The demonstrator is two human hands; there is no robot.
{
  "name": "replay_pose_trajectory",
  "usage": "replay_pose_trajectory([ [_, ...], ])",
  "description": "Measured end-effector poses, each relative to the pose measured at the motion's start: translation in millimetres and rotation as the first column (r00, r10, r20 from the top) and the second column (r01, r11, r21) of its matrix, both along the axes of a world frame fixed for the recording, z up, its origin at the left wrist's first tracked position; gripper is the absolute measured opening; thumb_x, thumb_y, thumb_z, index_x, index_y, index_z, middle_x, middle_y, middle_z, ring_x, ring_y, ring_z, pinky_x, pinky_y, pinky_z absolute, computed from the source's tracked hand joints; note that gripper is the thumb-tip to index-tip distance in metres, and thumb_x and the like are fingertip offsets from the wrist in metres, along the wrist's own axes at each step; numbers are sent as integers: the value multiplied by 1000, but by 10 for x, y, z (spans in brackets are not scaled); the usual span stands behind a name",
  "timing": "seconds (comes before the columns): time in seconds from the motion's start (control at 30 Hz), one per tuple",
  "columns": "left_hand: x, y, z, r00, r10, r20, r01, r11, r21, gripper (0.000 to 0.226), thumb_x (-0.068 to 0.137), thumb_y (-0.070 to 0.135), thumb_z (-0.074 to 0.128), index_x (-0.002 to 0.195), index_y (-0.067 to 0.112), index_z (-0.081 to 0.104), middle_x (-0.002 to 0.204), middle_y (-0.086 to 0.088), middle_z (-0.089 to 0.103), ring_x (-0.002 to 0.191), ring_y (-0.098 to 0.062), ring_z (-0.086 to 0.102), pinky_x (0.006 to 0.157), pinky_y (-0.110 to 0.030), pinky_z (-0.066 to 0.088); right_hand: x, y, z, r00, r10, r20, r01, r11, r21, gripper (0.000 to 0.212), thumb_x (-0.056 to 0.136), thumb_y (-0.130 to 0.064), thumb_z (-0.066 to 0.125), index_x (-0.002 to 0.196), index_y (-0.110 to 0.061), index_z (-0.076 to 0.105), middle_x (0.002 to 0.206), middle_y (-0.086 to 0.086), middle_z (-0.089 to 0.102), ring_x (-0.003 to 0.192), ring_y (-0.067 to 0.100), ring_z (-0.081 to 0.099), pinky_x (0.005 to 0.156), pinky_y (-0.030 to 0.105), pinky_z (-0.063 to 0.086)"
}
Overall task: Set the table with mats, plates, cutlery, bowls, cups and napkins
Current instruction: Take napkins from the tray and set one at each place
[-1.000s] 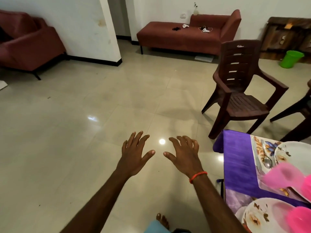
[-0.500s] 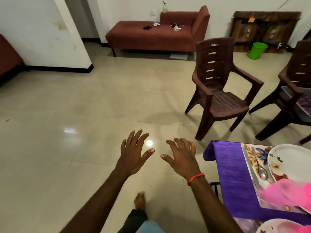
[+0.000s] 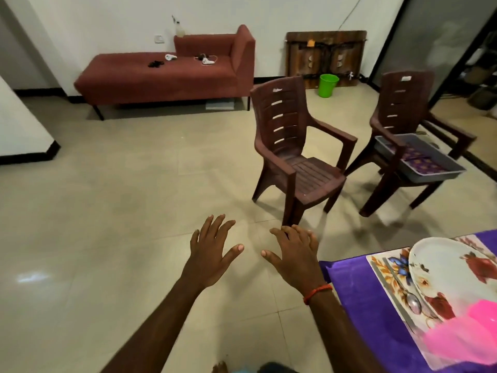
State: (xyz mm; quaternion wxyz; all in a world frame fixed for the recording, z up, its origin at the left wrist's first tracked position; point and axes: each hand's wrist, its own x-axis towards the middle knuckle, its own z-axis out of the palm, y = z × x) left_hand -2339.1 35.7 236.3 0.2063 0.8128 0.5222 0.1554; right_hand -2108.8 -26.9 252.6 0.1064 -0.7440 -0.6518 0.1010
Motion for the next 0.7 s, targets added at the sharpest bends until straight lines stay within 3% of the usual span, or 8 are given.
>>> replay_pose_trajectory([
  [0.2,388,541,-26,994,-111,5,111,993,-42,86,87,86,14,157,38,27,171,9,12,159,-16,-3,124,-56,12,197,262,68,995,-95,-28,94,994,-58,63,94,-68,46,148,-37,39,155,-2,39,149,24,21,122,49,10],
  [0.7,2069,2384,79,936,-348,-52,348,937,2,86,87,87,16,159,39,25,171,9,12,159,-17,0,123,-54,13,1538,1709,376,958,-287,-26,288,957,37,58,95,-65,48,144,-37,42,150,-4,43,146,22,25,120,47,9],
])
